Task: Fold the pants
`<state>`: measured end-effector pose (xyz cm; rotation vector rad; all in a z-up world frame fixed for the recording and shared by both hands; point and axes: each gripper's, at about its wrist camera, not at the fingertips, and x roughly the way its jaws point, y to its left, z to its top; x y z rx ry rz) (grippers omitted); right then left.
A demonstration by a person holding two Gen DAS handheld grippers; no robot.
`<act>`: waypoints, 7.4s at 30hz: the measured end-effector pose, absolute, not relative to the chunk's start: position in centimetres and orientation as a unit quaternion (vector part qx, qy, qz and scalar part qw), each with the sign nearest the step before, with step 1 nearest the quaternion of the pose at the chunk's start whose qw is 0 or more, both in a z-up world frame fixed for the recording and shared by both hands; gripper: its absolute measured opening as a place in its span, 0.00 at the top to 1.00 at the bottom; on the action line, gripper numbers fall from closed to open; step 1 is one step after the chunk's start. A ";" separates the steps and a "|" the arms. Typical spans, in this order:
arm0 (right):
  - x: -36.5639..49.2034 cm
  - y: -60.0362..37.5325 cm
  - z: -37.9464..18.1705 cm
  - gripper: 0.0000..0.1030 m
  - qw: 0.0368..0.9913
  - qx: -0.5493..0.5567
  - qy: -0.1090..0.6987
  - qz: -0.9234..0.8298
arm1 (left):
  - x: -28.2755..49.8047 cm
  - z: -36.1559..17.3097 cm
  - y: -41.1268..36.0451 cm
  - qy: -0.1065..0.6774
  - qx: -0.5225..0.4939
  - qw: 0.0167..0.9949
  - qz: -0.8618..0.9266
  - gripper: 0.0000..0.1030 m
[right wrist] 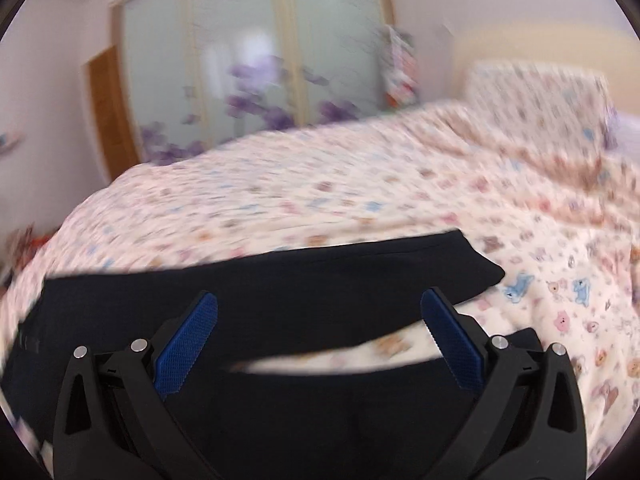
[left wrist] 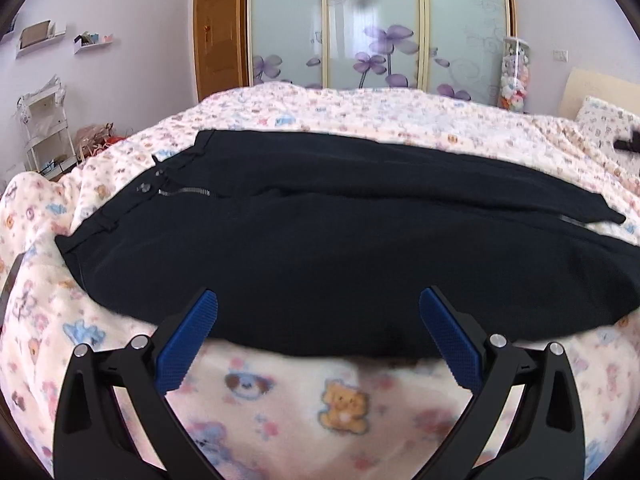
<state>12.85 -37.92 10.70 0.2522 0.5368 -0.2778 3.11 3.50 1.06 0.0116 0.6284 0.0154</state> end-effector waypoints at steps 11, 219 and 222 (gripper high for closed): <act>24.5 -51.0 5.3 0.38 0.844 0.359 0.345 -0.198 | 1.9 0.5 1.8 0.285 0.066 0.956 0.024 0.02; -2.7 -48.2 -1.3 0.49 0.821 0.494 0.273 -0.089 | 8.1 0.3 30.3 0.249 -0.508 0.823 0.056 0.02; -3.3 -47.9 -1.5 0.49 0.835 0.471 0.267 -0.098 | 7.5 0.6 29.3 0.246 -0.478 0.840 0.072 0.02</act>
